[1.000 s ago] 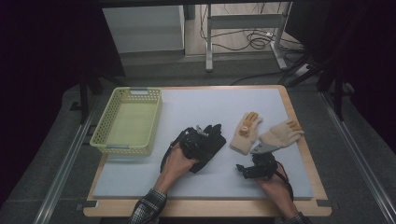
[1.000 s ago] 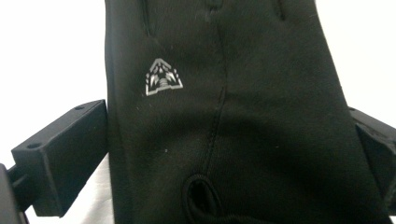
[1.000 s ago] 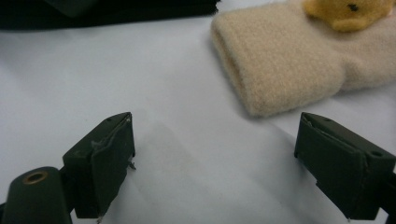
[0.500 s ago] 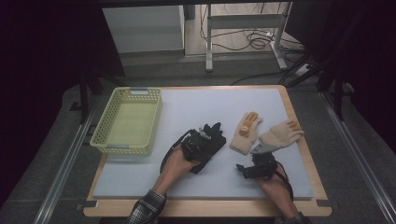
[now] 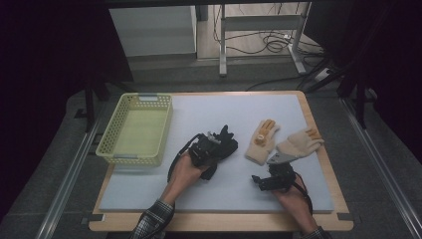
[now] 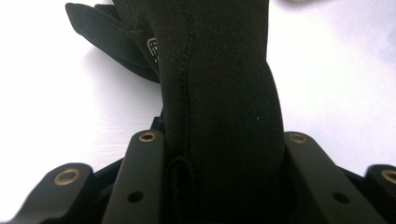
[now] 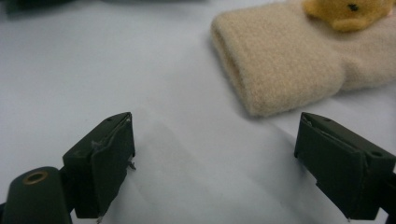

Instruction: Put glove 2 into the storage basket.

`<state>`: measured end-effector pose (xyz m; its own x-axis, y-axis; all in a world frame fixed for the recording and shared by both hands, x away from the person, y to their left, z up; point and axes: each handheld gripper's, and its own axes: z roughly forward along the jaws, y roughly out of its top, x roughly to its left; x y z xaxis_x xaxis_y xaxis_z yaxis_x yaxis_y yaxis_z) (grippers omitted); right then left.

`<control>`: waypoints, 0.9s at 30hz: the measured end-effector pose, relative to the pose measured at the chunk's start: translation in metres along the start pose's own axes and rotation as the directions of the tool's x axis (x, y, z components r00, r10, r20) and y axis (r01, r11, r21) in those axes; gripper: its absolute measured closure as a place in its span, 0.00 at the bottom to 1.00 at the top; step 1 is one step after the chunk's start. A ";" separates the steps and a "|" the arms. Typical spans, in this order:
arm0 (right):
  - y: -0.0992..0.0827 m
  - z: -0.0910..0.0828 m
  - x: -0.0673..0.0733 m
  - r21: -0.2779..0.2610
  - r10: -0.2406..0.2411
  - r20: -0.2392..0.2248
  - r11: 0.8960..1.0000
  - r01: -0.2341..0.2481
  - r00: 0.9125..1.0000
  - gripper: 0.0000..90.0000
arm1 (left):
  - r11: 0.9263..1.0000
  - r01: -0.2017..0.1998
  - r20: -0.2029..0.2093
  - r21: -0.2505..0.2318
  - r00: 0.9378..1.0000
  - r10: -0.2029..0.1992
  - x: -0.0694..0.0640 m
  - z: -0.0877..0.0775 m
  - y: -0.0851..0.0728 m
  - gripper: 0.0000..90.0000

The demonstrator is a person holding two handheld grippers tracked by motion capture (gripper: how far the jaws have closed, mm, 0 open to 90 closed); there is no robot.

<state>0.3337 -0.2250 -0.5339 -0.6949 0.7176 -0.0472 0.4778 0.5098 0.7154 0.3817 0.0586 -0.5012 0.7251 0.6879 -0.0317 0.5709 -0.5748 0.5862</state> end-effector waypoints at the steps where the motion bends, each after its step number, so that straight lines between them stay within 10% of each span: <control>1: 0.000 0.000 0.000 0.000 0.000 0.000 1.000 0.000 1.000 0.13 | 1.000 0.004 0.000 -0.005 1.000 -0.004 0.002 -0.004 0.001 0.73; 15: 0.000 0.000 0.000 -0.001 -0.001 -0.001 1.000 0.001 1.000 0.13 | 0.996 0.076 -0.074 -0.045 0.994 -0.079 0.038 -0.052 0.021 0.72; 27: 0.000 0.000 0.000 -0.003 -0.001 0.000 1.000 0.001 1.000 0.13 | 0.986 0.146 -0.180 -0.078 0.971 -0.158 0.082 -0.094 0.024 0.71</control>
<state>0.3338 -0.2250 -0.5341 -0.6958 0.7167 -0.0479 0.4751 0.5092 0.7176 0.4185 0.1425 -0.4131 0.5445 0.8384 0.0229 0.6384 -0.4321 0.6370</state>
